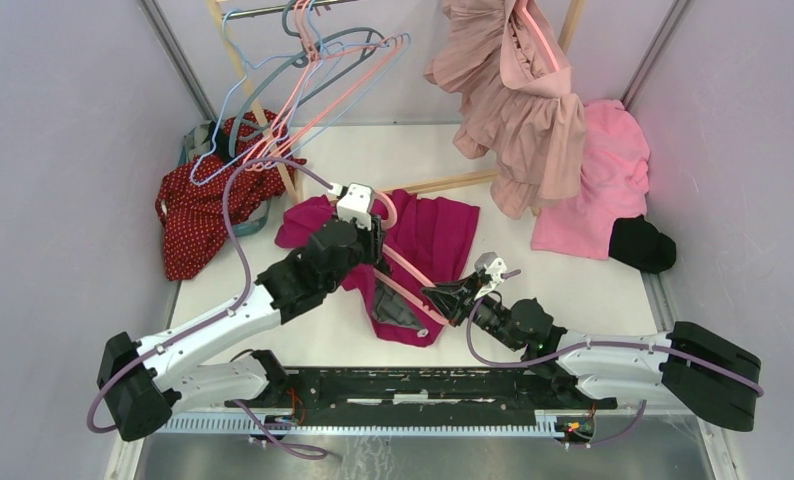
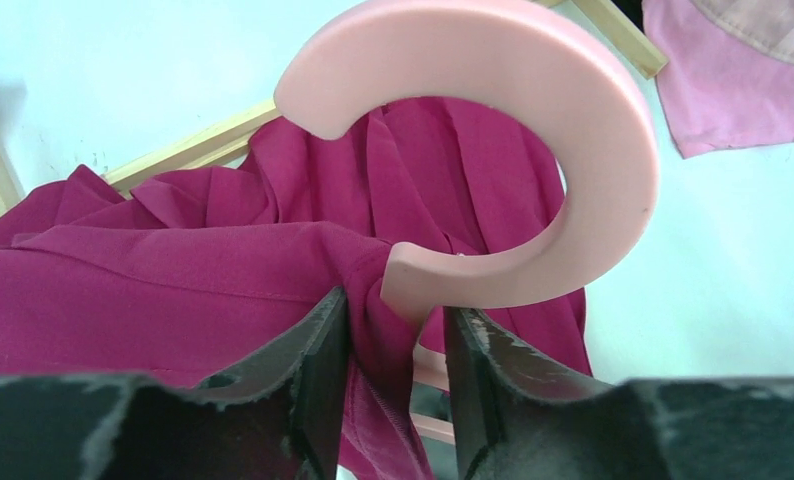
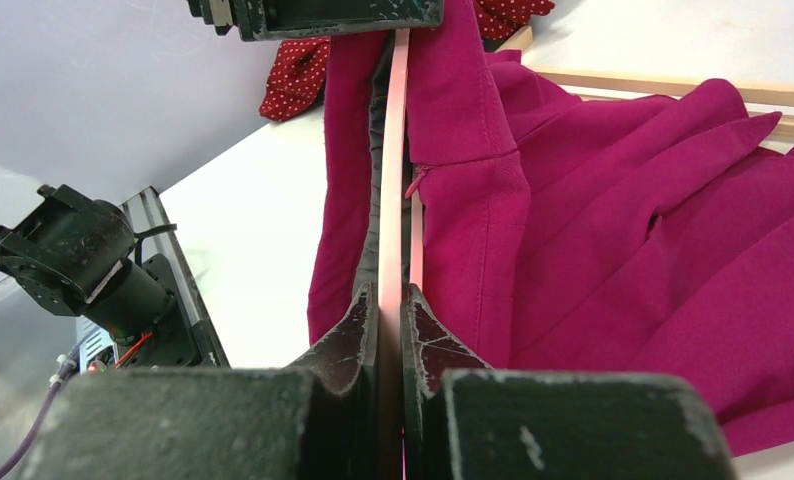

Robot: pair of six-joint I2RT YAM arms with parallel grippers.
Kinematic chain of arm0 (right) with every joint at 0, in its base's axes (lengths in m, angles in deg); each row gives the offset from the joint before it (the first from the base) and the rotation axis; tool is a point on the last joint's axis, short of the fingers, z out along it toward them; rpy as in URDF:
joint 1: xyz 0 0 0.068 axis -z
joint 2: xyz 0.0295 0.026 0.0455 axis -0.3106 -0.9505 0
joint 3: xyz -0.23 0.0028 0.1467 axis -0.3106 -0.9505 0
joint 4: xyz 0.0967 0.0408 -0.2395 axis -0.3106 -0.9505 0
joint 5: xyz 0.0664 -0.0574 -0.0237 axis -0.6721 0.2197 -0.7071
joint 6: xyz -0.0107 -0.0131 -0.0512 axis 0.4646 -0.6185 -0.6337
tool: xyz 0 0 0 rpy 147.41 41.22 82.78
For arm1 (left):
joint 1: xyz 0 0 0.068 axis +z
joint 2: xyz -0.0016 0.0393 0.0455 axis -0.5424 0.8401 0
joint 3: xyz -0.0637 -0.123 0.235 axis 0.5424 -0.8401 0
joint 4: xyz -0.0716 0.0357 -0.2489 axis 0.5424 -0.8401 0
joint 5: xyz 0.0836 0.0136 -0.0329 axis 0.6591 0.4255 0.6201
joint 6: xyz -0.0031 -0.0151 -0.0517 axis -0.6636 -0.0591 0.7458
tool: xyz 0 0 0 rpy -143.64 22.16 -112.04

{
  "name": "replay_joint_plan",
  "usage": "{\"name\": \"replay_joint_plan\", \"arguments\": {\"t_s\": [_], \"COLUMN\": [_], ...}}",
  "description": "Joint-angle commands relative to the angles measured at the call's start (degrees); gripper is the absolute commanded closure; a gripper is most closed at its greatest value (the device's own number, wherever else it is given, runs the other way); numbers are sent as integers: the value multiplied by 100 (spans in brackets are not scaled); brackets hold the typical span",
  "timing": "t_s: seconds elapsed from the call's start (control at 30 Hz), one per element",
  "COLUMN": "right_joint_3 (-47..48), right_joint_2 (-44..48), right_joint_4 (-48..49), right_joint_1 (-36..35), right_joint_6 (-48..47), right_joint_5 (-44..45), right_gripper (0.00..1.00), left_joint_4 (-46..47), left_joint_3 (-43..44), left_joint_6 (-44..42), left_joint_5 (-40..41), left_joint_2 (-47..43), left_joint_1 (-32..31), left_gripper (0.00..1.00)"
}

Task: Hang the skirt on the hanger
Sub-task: Hang the skirt on the hanger.

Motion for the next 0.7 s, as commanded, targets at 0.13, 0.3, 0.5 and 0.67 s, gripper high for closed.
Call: {"name": "replay_joint_plan", "arguments": {"t_s": [0.13, 0.3, 0.5, 0.67], "right_joint_3": [239, 332, 758, 800], "right_joint_2": [-3, 16, 160, 646], "right_joint_4": [949, 651, -734, -1773], "right_joint_1": [-48, -48, -45, -46], "right_joint_6": [172, 232, 195, 296], "right_joint_5": [-562, -586, -680, -614], "right_gripper": [98, 98, 82, 69], "left_joint_4": [694, 484, 133, 197], "left_joint_3": [-158, -25, -101, -381], "left_joint_6": [-109, -74, -75, 72], "left_joint_5": [-620, -594, -195, 96], "left_joint_2": [135, 189, -115, -445], "left_joint_1": [-21, -17, -23, -52], "left_gripper": [78, 97, 97, 97]}}
